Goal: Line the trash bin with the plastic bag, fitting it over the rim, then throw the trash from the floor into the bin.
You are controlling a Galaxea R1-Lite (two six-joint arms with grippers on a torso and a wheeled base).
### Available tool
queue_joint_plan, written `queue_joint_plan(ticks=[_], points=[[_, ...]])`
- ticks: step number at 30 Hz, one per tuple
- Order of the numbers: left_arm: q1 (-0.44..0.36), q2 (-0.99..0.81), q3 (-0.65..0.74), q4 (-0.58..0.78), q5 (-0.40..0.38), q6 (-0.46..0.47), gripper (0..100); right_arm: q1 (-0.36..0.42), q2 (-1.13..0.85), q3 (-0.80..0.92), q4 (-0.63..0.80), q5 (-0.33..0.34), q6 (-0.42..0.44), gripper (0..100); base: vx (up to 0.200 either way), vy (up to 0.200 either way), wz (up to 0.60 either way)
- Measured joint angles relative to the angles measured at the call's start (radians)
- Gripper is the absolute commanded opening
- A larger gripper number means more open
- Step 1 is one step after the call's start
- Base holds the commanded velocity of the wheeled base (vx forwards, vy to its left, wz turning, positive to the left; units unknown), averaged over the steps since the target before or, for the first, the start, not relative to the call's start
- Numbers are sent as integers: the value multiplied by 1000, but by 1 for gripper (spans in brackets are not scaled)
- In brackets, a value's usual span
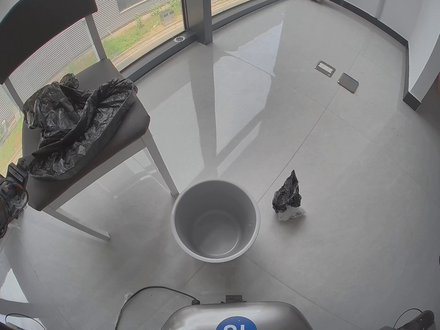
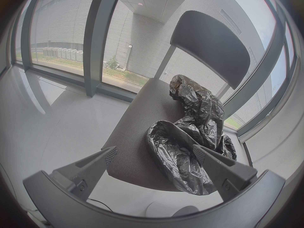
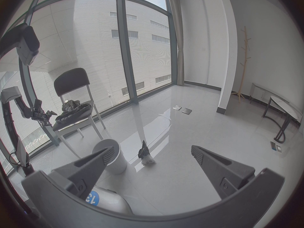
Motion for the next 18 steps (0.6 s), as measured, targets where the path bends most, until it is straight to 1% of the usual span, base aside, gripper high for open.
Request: queue_joint_plan(ticks=[18], points=[[7, 81, -43, -3, -40, 19, 100, -15, -12, -2, 0, 0, -11, 100, 0, 0, 0]])
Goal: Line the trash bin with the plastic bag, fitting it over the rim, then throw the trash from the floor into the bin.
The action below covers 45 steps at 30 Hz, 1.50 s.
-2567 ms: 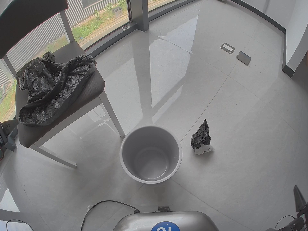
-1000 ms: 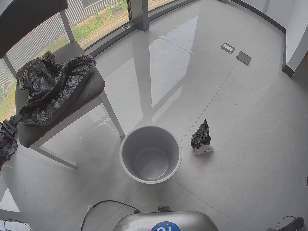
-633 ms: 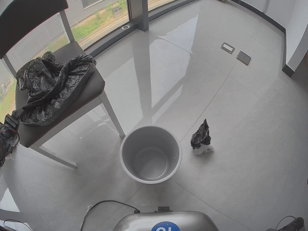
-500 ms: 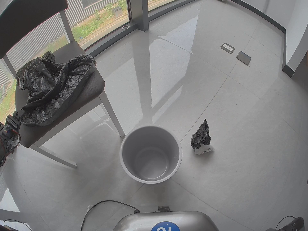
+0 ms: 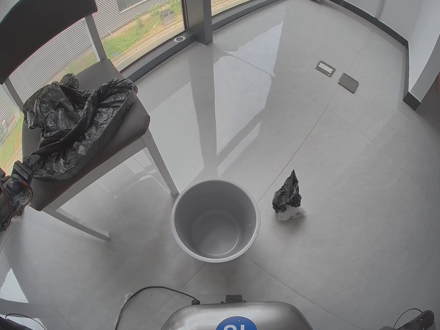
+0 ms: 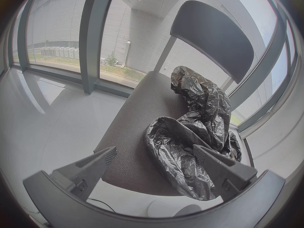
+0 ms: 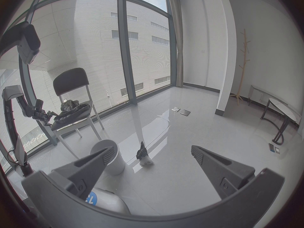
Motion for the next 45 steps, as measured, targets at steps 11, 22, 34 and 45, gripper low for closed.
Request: queue_joint_plan(ticks=[11, 22, 34, 45], points=[[1, 29, -17, 1, -3, 31, 0, -1, -10, 2, 0, 0, -1, 100, 0, 0, 0], [27, 36, -10, 3, -20, 79, 0, -1, -13, 5, 0, 0, -5, 100, 0, 0, 0], [34, 30, 7, 2, -2, 123, 0, -7, -16, 17, 0, 0, -8, 100, 0, 0, 0], [38, -148, 10, 197, -80, 113, 0, -8, -23, 29, -1, 2, -18, 100, 0, 0, 0]])
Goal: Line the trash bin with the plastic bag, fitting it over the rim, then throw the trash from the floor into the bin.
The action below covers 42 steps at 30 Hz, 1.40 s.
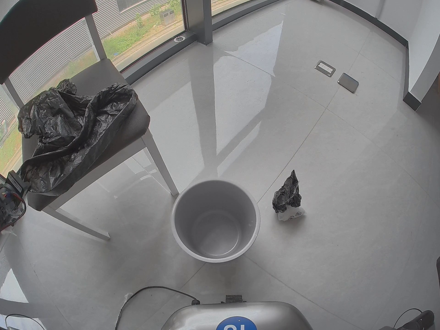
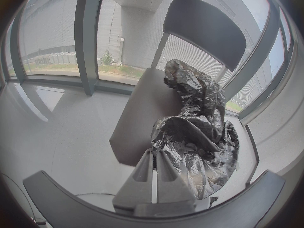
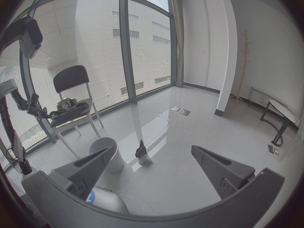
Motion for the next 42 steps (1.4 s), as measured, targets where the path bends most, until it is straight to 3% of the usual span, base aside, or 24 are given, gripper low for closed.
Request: queue_joint_plan(ticks=[10, 20, 33, 42], points=[[-32, -332, -49, 351, -75, 9, 0, 8, -1, -4, -1, 8, -9, 100, 0, 0, 0], [-244, -600, -197, 629, -87, 129, 0, 35, 3, -4, -1, 17, -23, 100, 0, 0, 0], [-354, -622, -370, 691, -96, 218, 0, 166, 59, 2, -3, 17, -70, 100, 0, 0, 0], [-439, -545, -457, 752, -96, 390, 0, 192, 117, 8, -3, 33, -112, 100, 0, 0, 0]])
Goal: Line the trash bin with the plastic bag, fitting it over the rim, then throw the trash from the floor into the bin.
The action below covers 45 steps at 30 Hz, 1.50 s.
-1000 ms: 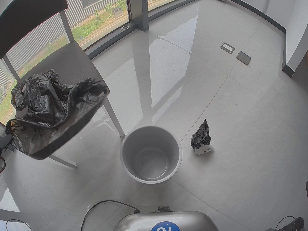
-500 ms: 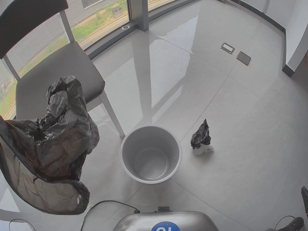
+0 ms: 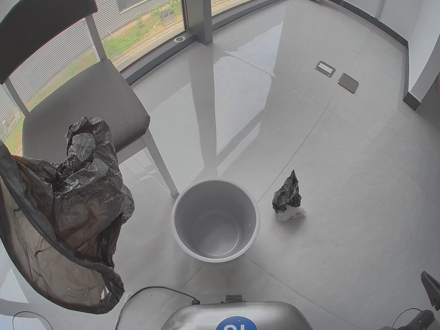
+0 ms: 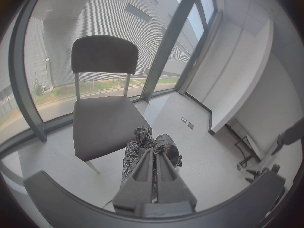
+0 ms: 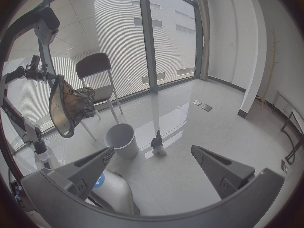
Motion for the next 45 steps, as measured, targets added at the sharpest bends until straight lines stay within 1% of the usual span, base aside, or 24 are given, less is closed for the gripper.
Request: queue_joint_plan(ticks=[5, 7, 9, 13, 19, 23, 27, 31, 40, 45], points=[[-57, 55, -44, 26, 5, 184, 0, 5, 45, 0, -7, 38, -2, 100, 0, 0, 0], [-81, 87, -70, 33, 8, 231, 0, 6, 67, -1, -9, 57, -4, 100, 0, 0, 0], [-107, 124, -103, 39, 13, 263, 0, 7, 90, -4, -11, 76, -7, 100, 0, 0, 0], [-179, 199, -185, 64, 56, 276, 0, 8, 139, -9, -17, 104, -18, 100, 0, 0, 0], [-349, 341, -303, 78, 174, 263, 0, 9, 246, -14, -81, 121, -26, 100, 0, 0, 0], [-426, 449, -360, 41, 213, 240, 0, 24, 352, -35, -120, 125, -24, 100, 0, 0, 0], [-472, 542, -403, 5, 235, 216, 0, 61, 461, -73, -151, 126, -16, 100, 0, 0, 0], [-510, 617, -445, -31, 248, 165, 0, 107, 572, -105, -205, 125, -11, 100, 0, 0, 0], [-612, 724, -553, -89, 279, 36, 0, 173, 853, -130, -453, 121, -12, 100, 0, 0, 0], [-682, 759, -599, -107, 292, 3, 0, 196, 1007, -161, -573, 122, -14, 100, 0, 0, 0]])
